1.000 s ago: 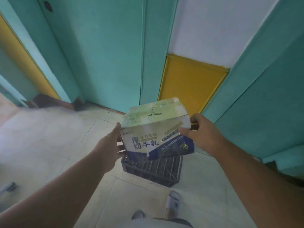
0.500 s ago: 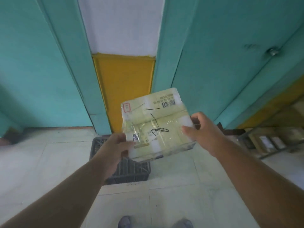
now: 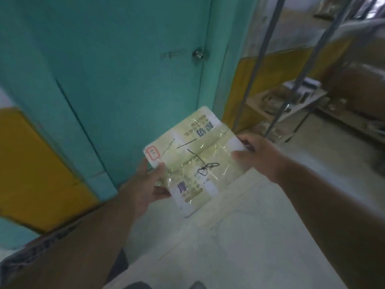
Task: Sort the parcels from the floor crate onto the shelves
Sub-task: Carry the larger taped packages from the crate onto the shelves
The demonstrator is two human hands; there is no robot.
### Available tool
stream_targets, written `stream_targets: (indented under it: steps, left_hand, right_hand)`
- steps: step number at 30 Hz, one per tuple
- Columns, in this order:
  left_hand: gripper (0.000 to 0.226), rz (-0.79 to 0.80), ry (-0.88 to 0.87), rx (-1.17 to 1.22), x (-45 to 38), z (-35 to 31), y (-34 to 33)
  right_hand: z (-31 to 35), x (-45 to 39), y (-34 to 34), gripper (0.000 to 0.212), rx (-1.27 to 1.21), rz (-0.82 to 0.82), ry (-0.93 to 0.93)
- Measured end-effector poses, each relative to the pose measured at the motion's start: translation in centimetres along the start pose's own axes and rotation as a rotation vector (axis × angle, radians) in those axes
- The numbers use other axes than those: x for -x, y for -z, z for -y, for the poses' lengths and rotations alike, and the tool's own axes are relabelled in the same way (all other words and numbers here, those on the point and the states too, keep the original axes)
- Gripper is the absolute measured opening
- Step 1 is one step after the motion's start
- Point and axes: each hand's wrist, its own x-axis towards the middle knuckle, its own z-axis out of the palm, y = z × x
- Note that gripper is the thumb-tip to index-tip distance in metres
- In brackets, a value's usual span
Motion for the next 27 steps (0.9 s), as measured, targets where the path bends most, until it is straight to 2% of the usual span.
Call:
stream_targets:
  steps: [2, 4, 5, 7, 10, 13, 15, 17, 19, 22, 23, 26, 27]
  left_hand:
    - [0.021, 0.017, -0.007, 0.015, -1.8, 0.4, -4.0]
    - [0.024, 0.034, 0.005, -0.018, -4.1, 0.7, -7.0]
    - [0.029, 0.045, 0.01, -0.059, -5.4, 0.9, -8.3]
    - [0.044, 0.074, 0.004, -0.168, -8.1, 1.1, -10.8]
    - [0.061, 0.177, 0.026, -0.345, -12.7, 1.7, -15.3]
    - [0.049, 0.345, 0.06, -0.435, -17.0, 2.5, -21.6]
    - [0.042, 0.51, 0.06, -0.538, -18.9, 2.7, -26.7]
    - [0.034, 0.604, 0.026, -0.635, -20.3, 2.9, -31.5]
    - [0.03, 0.653, -0.064, -0.783, -21.5, 3.1, -35.9]
    - [0.054, 0.776, -0.233, -1.107, -22.8, 3.5, -42.3]
    - [0.052, 0.815, -0.263, -1.174, -23.2, 4.0, -44.4]
    - [0.024, 0.908, -0.317, -1.214, -24.1, 5.9, -51.5]
    - [0.027, 0.919, -0.338, -1.222, -24.6, 6.7, -54.0]
  right_hand:
    - [-2.4, -0.9, 3.2, 0.038, -0.038, -0.015, -0.059]
    - [-5.0, -1.8, 5.9, 0.039, -0.112, -0.045, -0.115]
    - [-6.4, -2.3, 7.1, 0.041, -0.15, -0.068, -0.143]
    - [-8.8, -3.1, 9.5, 0.028, -0.197, -0.132, -0.173]
    - [-11.9, -4.5, 12.9, 0.016, -0.188, -0.338, -0.248]
    - [-14.1, -5.5, 16.4, 0.022, -0.062, -0.533, -0.32]
    - [-15.6, -5.7, 19.2, 0.036, -0.008, -0.631, -0.371]
    - [-16.8, -5.3, 22.2, 0.047, 0.057, -0.685, -0.435]
    - [-18.3, -4.5, 25.3, 0.053, 0.094, -0.705, -0.506]
    - [-21.0, -3.2, 29.5, 0.055, 0.068, -0.732, -0.574]
    - [-22.1, -3.0, 30.9, 0.055, 0.071, -0.753, -0.599]
    - [-26.0, -2.9, 35.2, 0.057, 0.11, -0.84, -0.673]
    - [-27.5, -3.0, 36.8, 0.059, 0.129, -0.87, -0.684]
